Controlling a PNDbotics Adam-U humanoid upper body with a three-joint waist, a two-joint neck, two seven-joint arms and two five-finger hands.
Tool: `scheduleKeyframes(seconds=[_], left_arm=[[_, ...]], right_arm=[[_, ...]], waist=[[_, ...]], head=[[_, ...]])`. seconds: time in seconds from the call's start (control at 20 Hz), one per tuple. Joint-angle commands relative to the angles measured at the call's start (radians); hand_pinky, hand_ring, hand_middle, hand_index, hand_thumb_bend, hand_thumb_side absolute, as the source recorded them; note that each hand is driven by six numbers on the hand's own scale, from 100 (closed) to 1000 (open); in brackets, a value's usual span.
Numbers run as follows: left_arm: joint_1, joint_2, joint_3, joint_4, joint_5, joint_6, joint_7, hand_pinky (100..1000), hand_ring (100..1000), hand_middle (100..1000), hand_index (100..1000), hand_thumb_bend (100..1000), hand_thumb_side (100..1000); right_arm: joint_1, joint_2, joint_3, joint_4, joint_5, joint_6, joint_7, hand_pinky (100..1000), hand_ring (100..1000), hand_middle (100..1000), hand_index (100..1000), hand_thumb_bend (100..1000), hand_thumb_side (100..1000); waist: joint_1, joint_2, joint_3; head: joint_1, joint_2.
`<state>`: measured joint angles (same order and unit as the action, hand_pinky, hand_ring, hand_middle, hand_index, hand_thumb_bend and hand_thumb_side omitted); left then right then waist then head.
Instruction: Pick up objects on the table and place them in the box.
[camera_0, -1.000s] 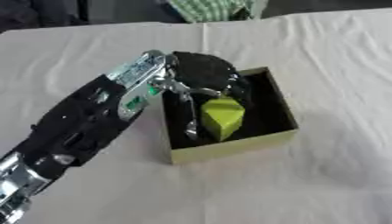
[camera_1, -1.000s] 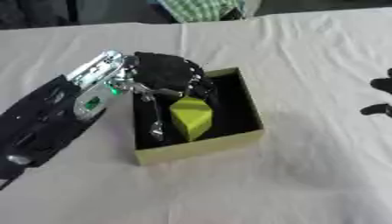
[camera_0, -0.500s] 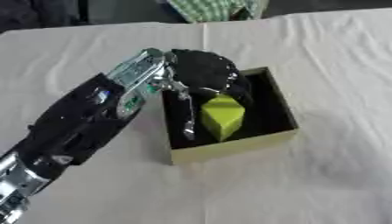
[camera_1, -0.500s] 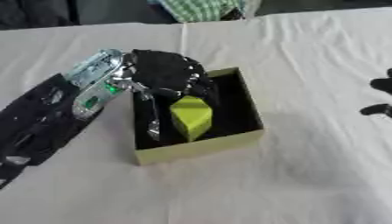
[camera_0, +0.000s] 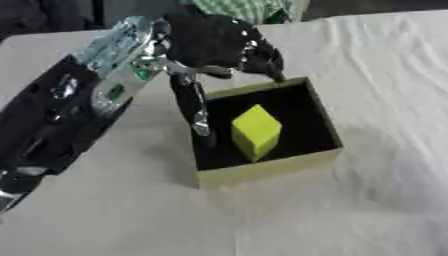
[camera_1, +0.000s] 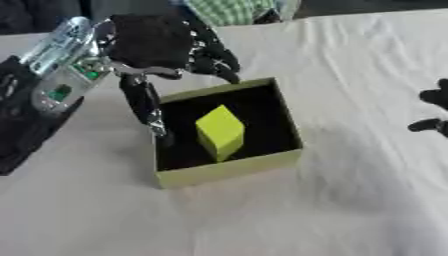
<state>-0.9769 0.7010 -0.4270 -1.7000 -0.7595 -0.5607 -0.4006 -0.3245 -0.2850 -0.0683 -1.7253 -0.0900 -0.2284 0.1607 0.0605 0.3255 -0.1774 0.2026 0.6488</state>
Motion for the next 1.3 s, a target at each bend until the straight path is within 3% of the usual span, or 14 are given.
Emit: scheduleKeyframes(seconds=[0.05,0.25,0.45,0.9,1.15,1.3], left_arm=[[0.002,0.083,0.055,-0.095,0.055,0.016,0.034,805,778,792,892,931,442],[0.079,0.141,0.134,-0.200,0.119,0.053,0.092,800,753,763,882,910,439],[0.182,0.140,0.228,-0.289,0.184,0.113,0.157,808,715,720,867,875,420],[0.425,-0.074,0.411,-0.275,0.334,0.260,0.307,851,632,626,832,699,486],[0.556,-0.190,0.412,-0.297,0.415,0.339,0.383,857,608,601,818,631,539],[0.631,-0.234,0.412,-0.300,0.461,0.354,0.392,860,602,595,814,607,563]], right_arm=[[-0.008,-0.015,-0.009,-0.009,0.004,0.000,-0.002,576,859,723,867,100,766],[-0.016,-0.014,-0.011,-0.011,0.001,0.001,-0.004,576,859,723,867,100,761],[-0.016,-0.017,-0.017,-0.013,-0.001,0.002,-0.009,577,859,724,867,100,759],[-0.028,-0.018,-0.030,-0.021,-0.006,0.002,-0.023,578,859,724,867,100,750],[-0.026,-0.017,-0.023,-0.022,-0.009,0.004,-0.018,579,859,725,867,100,746],[-0.021,-0.014,-0.014,-0.019,-0.013,0.005,-0.011,579,859,727,867,100,739]], waist=[[-0.003,-0.026,0.006],[-0.002,-0.028,0.012],[-0.004,-0.030,0.032],[-0.020,-0.025,0.081],[-0.020,-0.038,0.084],[-0.024,-0.059,0.084]], head=[[-0.009,-0.010],[-0.022,-0.012],[-0.033,-0.015],[-0.072,-0.031],[-0.080,-0.002],[-0.084,0.028]])
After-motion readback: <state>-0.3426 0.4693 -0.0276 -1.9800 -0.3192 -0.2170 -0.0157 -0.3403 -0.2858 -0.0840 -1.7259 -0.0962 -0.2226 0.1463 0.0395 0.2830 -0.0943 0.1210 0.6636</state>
